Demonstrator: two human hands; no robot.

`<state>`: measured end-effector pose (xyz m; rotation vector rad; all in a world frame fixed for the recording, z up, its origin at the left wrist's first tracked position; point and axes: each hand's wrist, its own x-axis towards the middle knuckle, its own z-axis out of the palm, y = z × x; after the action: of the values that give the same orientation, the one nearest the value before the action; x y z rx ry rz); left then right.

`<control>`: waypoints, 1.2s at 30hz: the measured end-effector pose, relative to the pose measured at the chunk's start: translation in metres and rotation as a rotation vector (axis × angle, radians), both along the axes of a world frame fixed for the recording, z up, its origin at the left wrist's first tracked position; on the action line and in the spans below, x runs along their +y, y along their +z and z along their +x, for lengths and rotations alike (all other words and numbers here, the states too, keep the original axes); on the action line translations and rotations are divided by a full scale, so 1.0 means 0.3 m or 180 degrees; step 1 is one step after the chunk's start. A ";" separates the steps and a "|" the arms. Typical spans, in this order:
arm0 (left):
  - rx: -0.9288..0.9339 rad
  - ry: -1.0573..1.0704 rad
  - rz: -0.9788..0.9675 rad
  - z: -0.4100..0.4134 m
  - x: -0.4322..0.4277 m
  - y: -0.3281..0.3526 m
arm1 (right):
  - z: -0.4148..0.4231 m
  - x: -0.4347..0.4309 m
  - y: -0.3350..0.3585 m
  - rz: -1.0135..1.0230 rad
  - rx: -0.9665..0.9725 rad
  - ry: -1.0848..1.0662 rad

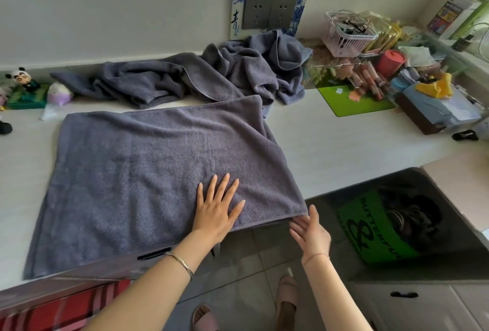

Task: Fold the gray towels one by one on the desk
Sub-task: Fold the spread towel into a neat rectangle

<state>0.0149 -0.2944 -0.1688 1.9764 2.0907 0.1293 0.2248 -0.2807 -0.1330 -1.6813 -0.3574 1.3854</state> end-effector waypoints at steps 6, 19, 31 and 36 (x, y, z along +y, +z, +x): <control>0.0050 0.0304 -0.0018 -0.081 -0.001 -0.002 | -0.060 0.081 0.020 0.1599 -0.2569 0.1125; 0.0206 0.0735 -0.0207 -0.177 0.013 0.009 | -0.045 0.363 -0.085 0.0918 -0.4335 0.3723; 0.0011 0.0803 0.0319 -0.182 0.095 -0.008 | -0.141 0.384 -0.120 0.1710 -0.4221 0.4203; 0.0193 0.0837 0.1034 -0.167 0.103 0.020 | -0.119 0.275 -0.107 0.1811 -0.4178 0.4207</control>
<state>-0.0353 -0.2634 -0.1627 1.8767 2.4950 0.4933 0.1892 -0.1982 -0.1652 -1.5637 -2.6305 0.4762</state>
